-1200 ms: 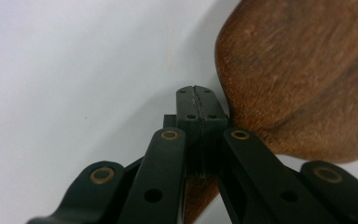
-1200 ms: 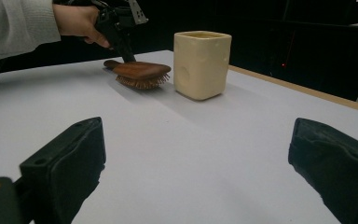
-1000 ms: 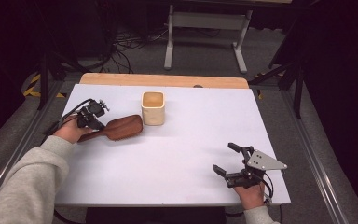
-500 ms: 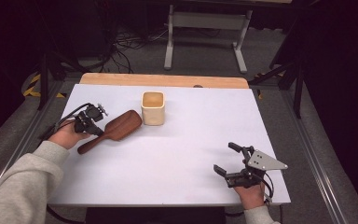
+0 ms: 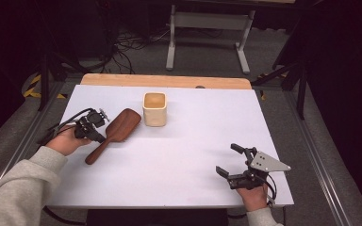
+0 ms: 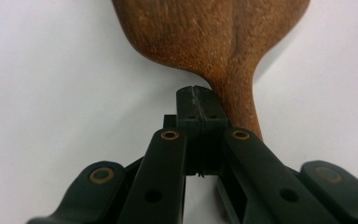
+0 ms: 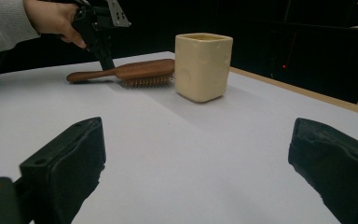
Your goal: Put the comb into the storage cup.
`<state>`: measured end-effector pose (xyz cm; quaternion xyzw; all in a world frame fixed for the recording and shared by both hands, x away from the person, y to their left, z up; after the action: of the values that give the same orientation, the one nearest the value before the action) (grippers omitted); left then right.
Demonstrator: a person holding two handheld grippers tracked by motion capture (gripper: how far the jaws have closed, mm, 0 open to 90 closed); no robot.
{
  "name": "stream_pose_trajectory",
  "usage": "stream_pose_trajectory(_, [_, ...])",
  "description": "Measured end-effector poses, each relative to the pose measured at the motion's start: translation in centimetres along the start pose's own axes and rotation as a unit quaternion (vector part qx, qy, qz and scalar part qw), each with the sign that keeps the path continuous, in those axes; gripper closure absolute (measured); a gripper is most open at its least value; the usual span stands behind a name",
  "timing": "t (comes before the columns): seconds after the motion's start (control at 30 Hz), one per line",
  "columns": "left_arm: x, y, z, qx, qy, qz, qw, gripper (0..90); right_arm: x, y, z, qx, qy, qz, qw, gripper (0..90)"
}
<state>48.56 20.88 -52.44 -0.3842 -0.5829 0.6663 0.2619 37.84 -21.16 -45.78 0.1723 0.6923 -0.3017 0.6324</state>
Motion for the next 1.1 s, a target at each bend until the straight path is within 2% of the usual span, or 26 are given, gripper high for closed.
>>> stream_pose_trajectory(0.43, [0.2,-0.1,1.5,0.021,-0.017,-0.001,0.9996,90.0,0.0,0.0,-0.1,-0.001,-0.001,0.0,1.0,4.4])
stream_pose_trajectory(0.6, [0.3,-0.2,1.4,0.016,-0.018,-0.002,0.9997,90.0,0.0,0.0,-0.1,-0.001,-0.001,0.0,1.0,4.4])
stream_pose_trajectory(0.67, [0.5,-0.4,1.1,0.01,-0.034,0.001,0.9994,89.9,-0.1,0.0,-0.1,0.0,-0.001,0.001,1.0,4.4])
stream_pose_trajectory(0.77, [0.7,-0.8,0.7,-0.007,-0.047,0.003,0.9989,87.5,-0.1,-0.1,-0.1,0.0,0.0,0.002,1.0,4.4])
stream_pose_trajectory(0.83, [0.9,-1.3,0.5,-0.009,-0.061,0.008,0.9981,85.3,-0.1,-0.1,-0.1,-0.001,0.0,0.002,1.0,4.4])
stream_pose_trajectory(0.87, [0.9,-1.3,0.5,-0.009,-0.061,0.008,0.9981,81.8,-0.1,-0.1,-0.1,-0.001,-0.001,0.002,1.0,4.4])
stream_pose_trajectory(0.93, [0.8,-2.0,0.7,-0.002,-0.073,0.023,0.9971,69.7,-0.1,-0.1,-0.1,-0.001,-0.001,0.002,1.0,4.4])
stream_pose_trajectory(1.0, [0.7,-2.3,1.0,0.005,-0.073,0.034,0.9967,59.0,-0.1,0.0,-0.1,-0.001,0.0,0.003,1.0,4.4])
stream_pose_trajectory(1.03, [0.6,-2.6,1.2,0.008,-0.074,0.043,0.9963,48.3,-0.1,0.0,-0.1,-0.002,0.0,0.003,1.0,4.4])
stream_pose_trajectory(1.1, [0.3,-2.9,1.8,0.031,-0.075,0.061,0.9949,36.8,-0.1,0.0,-0.1,-0.001,0.0,0.002,1.0,4.3])
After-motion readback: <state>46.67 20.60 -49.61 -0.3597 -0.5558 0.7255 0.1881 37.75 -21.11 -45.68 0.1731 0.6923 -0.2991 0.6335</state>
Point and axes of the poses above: each handheld gripper's, and its own axes: y roughly forward along the jaws, x roughly out of its underside, z roughly to its right, the point moved 10 cm from there along y, roughly forward along the jaws, and after that the axes turned 4 degrees about y, right-handed, at the moved point
